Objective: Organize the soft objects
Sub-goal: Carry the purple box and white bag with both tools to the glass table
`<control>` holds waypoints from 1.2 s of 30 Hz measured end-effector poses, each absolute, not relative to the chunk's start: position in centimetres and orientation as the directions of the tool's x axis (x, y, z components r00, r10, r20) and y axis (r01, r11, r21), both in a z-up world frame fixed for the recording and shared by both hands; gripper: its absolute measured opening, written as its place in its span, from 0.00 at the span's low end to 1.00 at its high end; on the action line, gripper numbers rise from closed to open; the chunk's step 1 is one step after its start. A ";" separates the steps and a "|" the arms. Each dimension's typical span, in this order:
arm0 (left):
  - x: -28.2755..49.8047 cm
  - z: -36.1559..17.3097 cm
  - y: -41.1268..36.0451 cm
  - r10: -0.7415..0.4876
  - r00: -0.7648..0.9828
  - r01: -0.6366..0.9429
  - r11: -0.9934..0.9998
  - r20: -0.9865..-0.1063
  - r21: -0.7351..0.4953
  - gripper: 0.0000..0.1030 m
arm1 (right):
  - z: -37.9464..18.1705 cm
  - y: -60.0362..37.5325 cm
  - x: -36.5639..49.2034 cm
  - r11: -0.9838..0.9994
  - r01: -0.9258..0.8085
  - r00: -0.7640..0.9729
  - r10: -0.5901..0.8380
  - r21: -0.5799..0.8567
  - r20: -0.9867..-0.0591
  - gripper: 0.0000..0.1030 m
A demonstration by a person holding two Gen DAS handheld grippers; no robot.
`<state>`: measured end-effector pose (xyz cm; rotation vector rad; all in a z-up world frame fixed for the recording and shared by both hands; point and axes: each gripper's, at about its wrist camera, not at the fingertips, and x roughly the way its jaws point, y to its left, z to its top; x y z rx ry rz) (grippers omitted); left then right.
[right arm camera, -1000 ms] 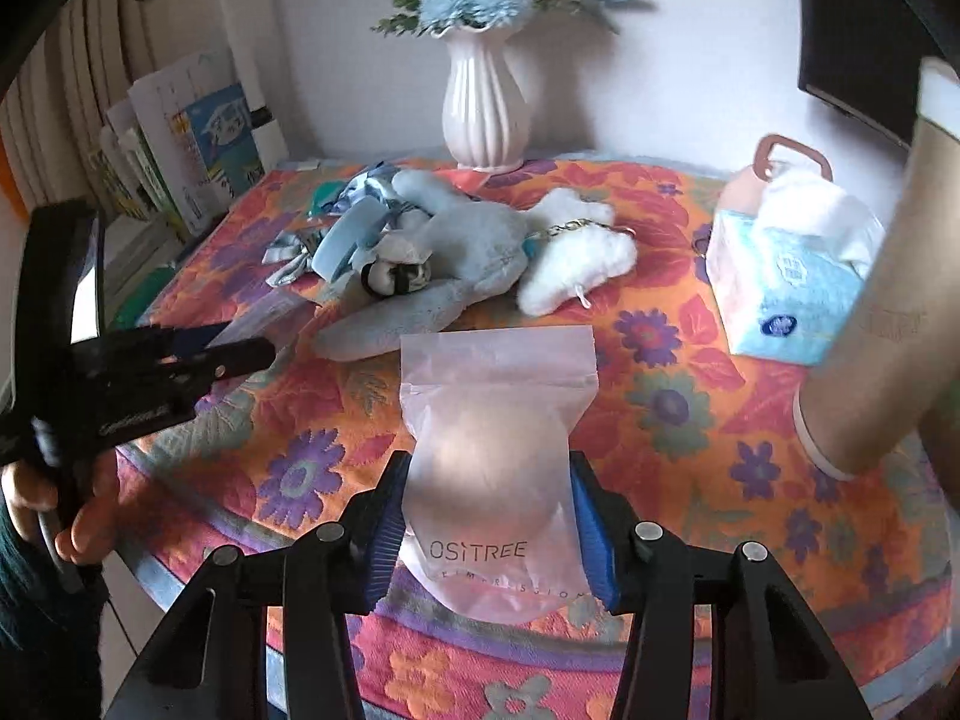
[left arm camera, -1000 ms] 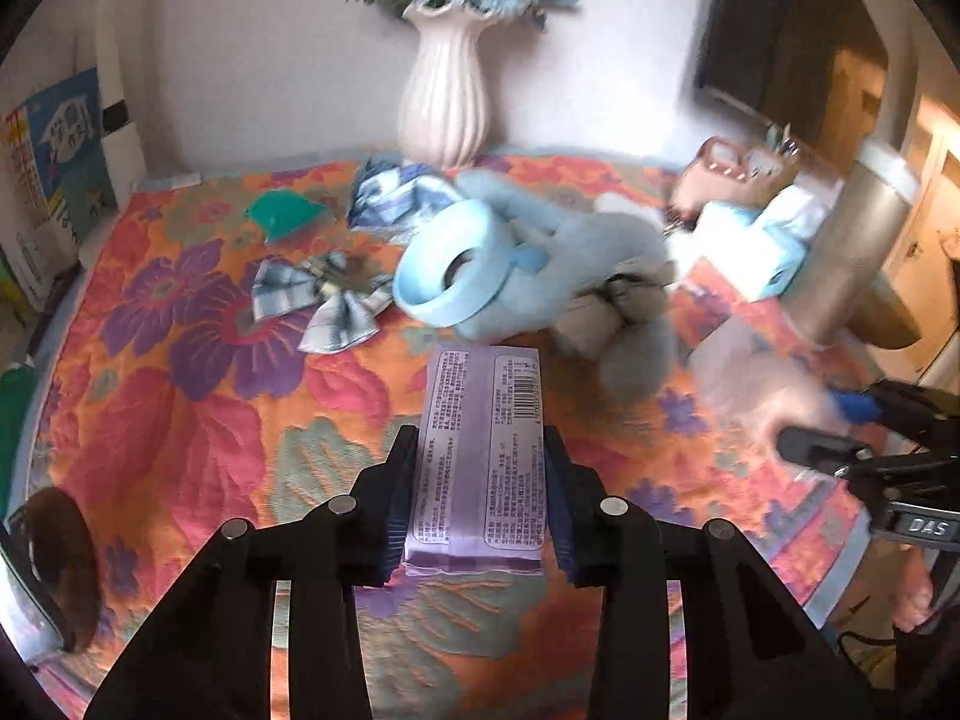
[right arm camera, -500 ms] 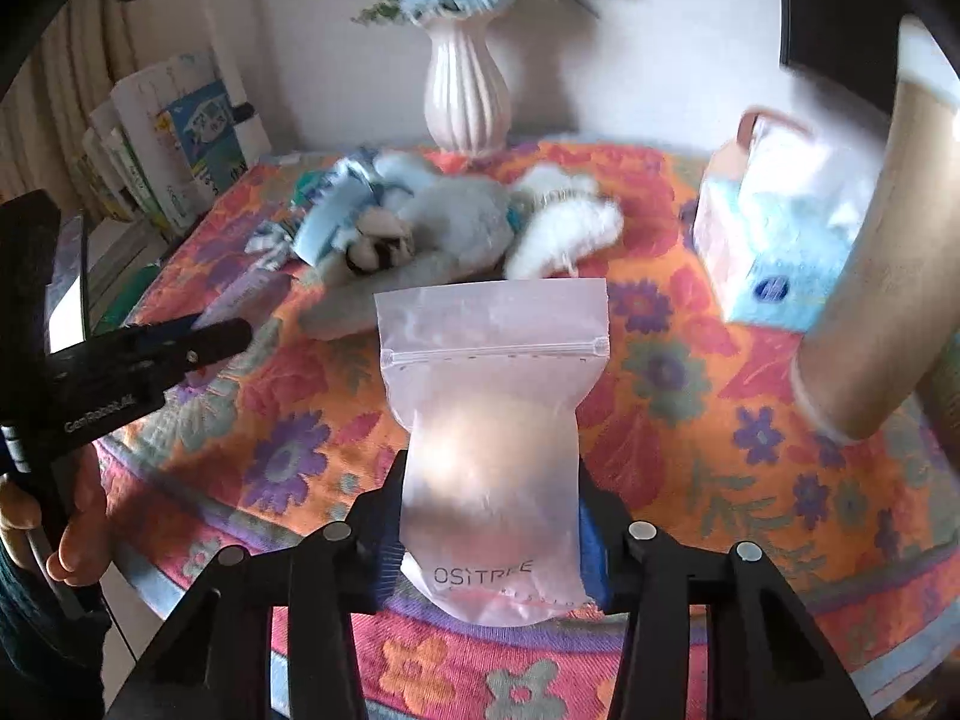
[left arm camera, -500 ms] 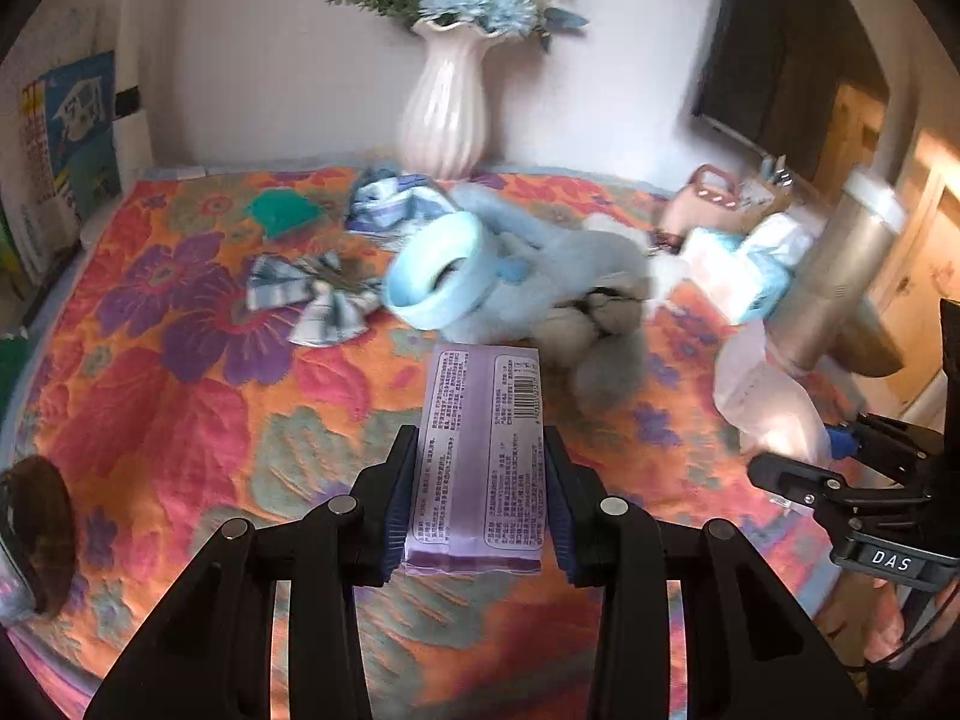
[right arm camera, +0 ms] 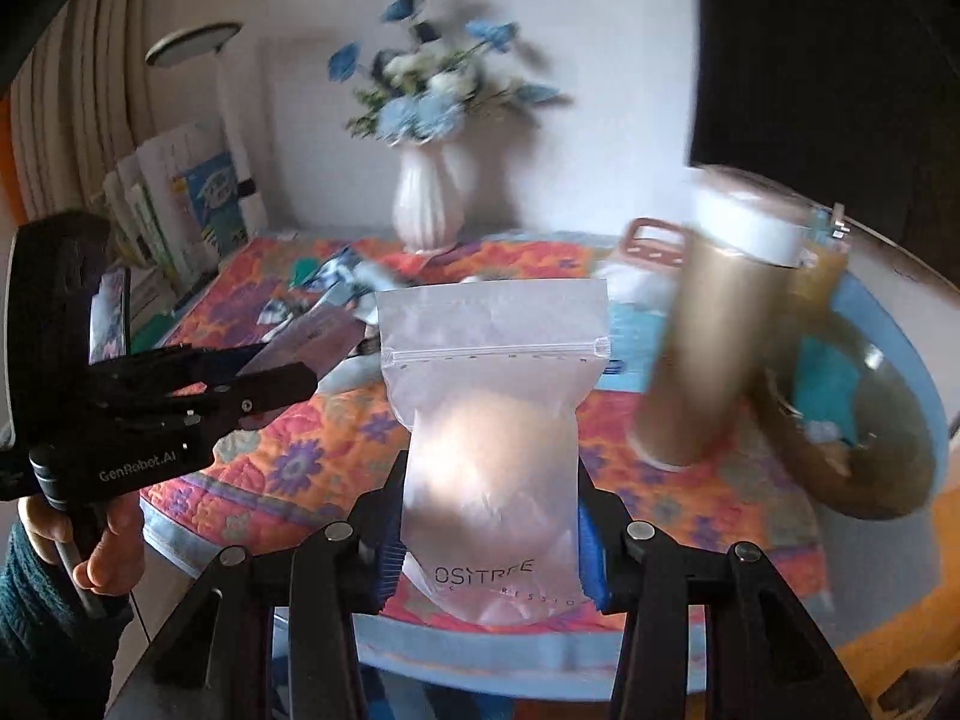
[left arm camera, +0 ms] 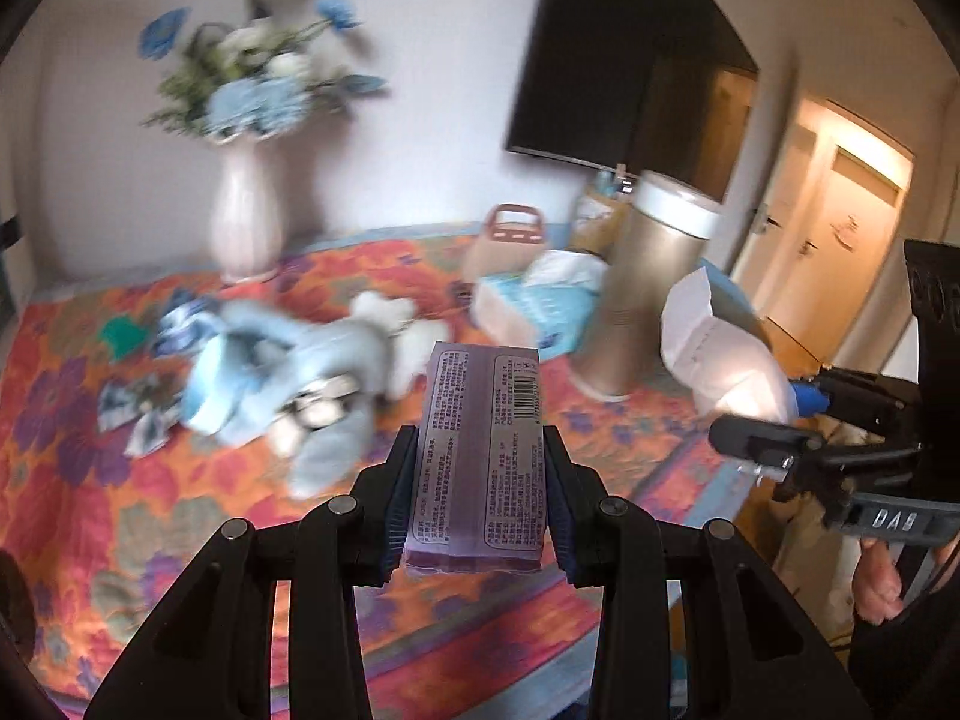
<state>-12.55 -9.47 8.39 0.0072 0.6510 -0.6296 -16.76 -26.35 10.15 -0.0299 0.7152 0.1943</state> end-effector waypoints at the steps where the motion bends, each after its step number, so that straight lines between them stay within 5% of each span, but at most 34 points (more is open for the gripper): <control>1: -12.6 8.7 -10.5 -0.559 0.603 0.569 0.801 -0.569 -0.185 0.34 | 10.5 -27.3 -17.1 0.983 -0.176 0.741 0.163 0.046 -0.651 0.44; 19: -13.8 12.5 -29.1 -0.736 0.390 0.818 0.553 -0.553 -0.159 0.34 | 14.5 -47.5 -20.4 0.962 0.244 0.806 -0.131 0.123 -0.578 0.44; 25: -13.1 13.5 -36.1 -0.661 0.519 0.775 0.631 -0.542 -0.027 0.34 | 15.8 -54.0 -16.7 0.924 0.300 0.821 -0.125 0.235 -0.557 0.44; 33: -8.6 11.9 -42.5 -0.502 0.677 0.634 0.769 -0.537 0.080 0.37 | 12.8 -59.5 -7.8 0.889 0.337 0.751 -0.053 0.312 -0.659 0.45; 36: -7.5 10.9 -43.6 -0.459 0.710 0.601 0.791 -0.535 0.119 0.55 | 11.2 -61.7 -6.4 0.858 0.385 0.713 -0.042 0.340 -0.700 0.60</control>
